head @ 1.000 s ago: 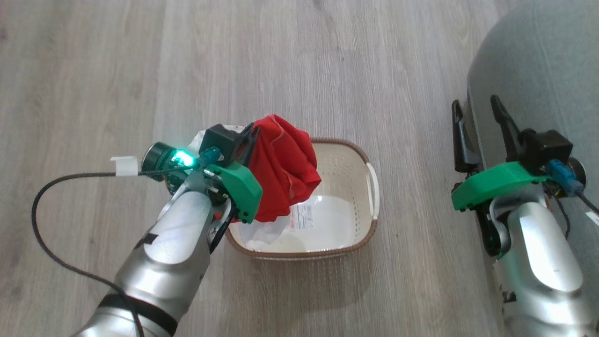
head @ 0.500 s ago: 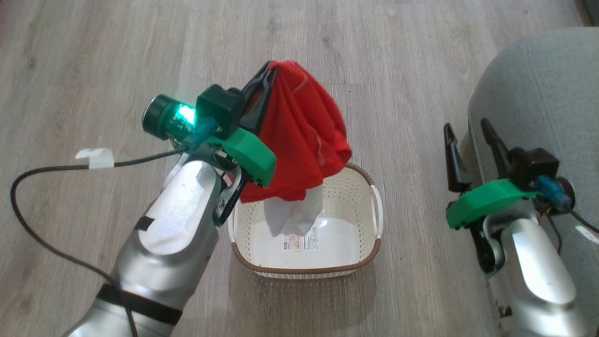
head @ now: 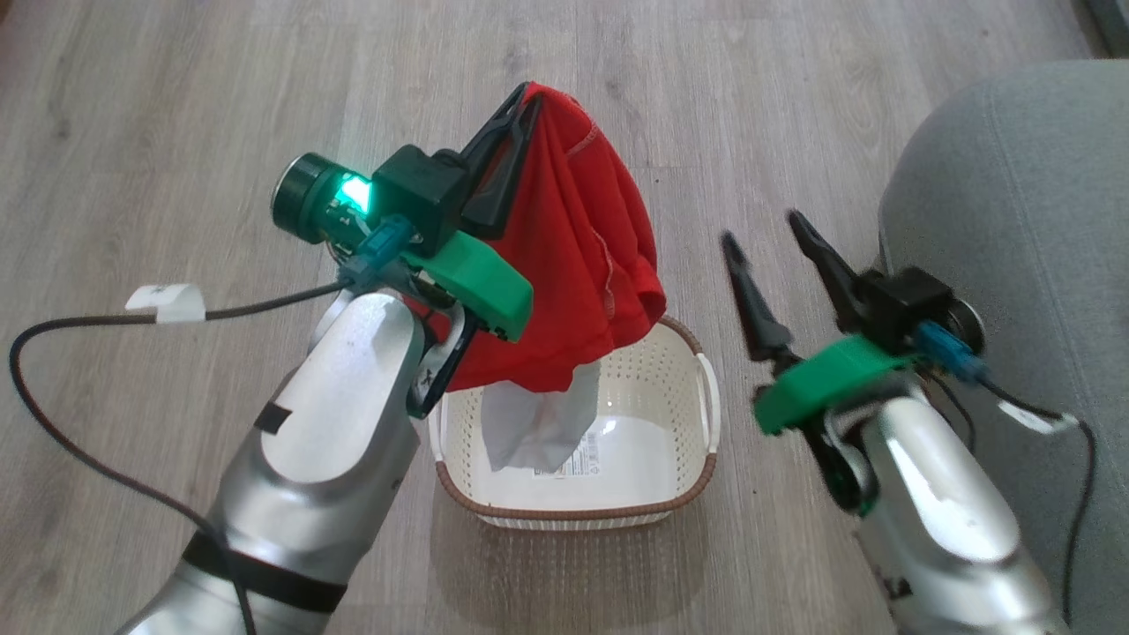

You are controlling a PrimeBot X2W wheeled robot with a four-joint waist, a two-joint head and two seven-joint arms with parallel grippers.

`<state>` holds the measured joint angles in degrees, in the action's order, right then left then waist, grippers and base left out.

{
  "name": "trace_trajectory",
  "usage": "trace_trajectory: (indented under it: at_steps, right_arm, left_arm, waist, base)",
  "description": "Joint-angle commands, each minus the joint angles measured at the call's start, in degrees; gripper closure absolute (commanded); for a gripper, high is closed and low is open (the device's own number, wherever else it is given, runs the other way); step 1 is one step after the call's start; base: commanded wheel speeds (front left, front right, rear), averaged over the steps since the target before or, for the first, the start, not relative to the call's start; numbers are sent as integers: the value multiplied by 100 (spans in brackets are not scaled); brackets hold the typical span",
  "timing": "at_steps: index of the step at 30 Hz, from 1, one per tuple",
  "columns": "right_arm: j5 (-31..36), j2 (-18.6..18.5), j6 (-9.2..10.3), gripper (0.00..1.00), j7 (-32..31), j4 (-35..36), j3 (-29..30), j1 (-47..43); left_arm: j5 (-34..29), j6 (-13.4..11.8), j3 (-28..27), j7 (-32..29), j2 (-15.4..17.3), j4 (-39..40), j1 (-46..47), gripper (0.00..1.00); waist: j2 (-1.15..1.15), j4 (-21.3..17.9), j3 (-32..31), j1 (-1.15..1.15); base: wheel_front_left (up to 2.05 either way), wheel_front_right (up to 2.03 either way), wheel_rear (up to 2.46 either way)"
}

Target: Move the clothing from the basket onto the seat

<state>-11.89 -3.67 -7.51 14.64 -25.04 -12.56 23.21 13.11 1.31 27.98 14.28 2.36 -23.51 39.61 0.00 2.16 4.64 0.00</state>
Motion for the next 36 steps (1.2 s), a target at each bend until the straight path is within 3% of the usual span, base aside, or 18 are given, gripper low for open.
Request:
trace_trajectory:
  at_steps: [1, 11, 24, 27, 34, 35, 36]
  right_arm:
    - [-79, 68, 2, 0, 36, 254, -237, 369]
    - [-663, 72, 2, 0, 36, 288, -1716, 1150]
    - [-1341, 78, 2, 0, 36, -1166, -2742, 1872]
    - [-1482, 79, 2, 100, 36, -1335, -2815, 1981]
    - [-1508, 79, 2, 100, 36, -1449, -2494, 2034]
    - [-1464, 79, 2, 100, 36, -1427, -2400, 2028]
    - [-1419, 79, 2, 100, 36, -1383, -2289, 2018]
  left_arm:
    - [-9, -33, -159, 71, 119, 237, 191, 100]
    - [45, -23, -50, 68, 109, 298, 249, 100]
    - [118, 33, 123, 70, 92, 388, 323, 100]
    - [141, 36, 162, 70, 87, 408, 329, 100]
    - [158, 1, 171, 71, 112, 349, 294, 100]
    - [174, 1, 154, 71, 111, 365, 289, 79]
    - [160, 6, 158, 71, 119, 377, 284, 35]
  waist:
    - [0, -2, 18, 0]
    - [0, 7, 153, 0]
    - [0, 31, 184, 0]
    - [0, 53, 200, 0]
    - [0, 62, 256, 0]
    - [0, 45, 275, 0]
    - [0, 22, 293, 0]
  base:
    - [0, 0, 0]
    - [0, 0, 0]
    - [0, 0, 0]
    - [0, 0, 0]
    - [0, 0, 0]
    - [0, 0, 0]
    - [0, 0, 0]
